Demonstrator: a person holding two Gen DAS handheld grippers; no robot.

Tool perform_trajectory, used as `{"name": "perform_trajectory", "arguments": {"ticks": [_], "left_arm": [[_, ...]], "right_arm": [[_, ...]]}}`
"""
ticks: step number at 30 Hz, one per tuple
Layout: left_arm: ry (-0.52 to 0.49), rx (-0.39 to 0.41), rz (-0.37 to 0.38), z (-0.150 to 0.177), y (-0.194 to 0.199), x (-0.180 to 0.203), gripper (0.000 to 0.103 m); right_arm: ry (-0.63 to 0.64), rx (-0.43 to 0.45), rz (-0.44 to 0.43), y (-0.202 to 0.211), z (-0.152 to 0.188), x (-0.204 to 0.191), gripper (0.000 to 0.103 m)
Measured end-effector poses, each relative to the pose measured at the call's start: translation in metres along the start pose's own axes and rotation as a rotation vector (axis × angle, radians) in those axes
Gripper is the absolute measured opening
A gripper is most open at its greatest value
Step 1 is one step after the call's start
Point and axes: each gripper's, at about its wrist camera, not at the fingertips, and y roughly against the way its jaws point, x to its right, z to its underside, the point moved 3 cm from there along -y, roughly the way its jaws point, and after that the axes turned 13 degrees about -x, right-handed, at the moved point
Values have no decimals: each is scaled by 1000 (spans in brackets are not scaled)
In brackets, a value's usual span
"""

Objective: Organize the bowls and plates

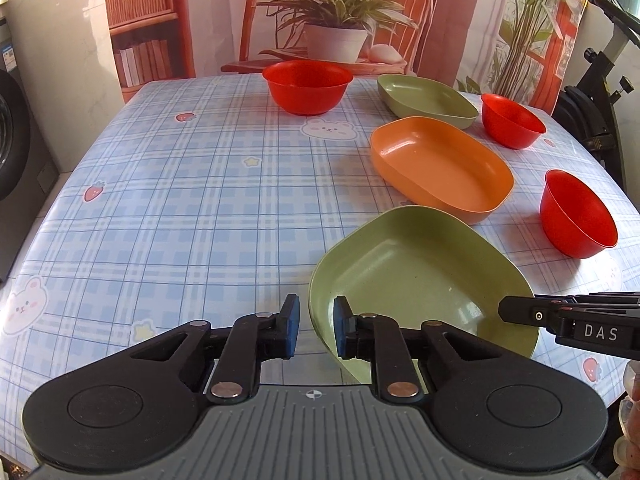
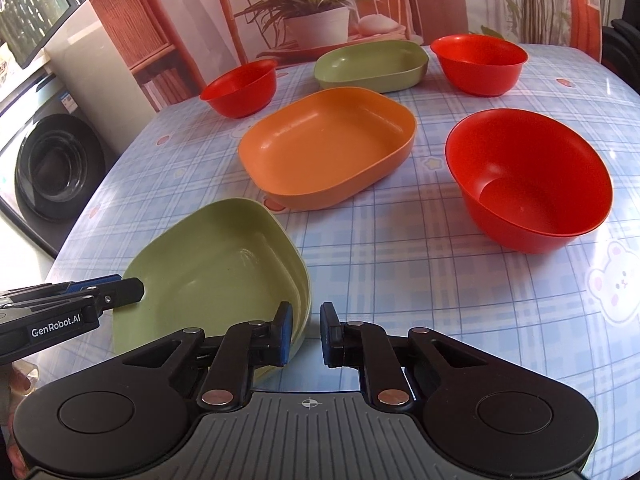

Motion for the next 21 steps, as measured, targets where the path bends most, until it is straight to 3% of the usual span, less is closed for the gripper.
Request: {"name": "perform_trajectory", "arguments": {"ticks": [21], "left_arm": [[-50,-2,-40,4,2,6,12]], "right_arm": [[-18,9,-10,3,2,2,10]]}}
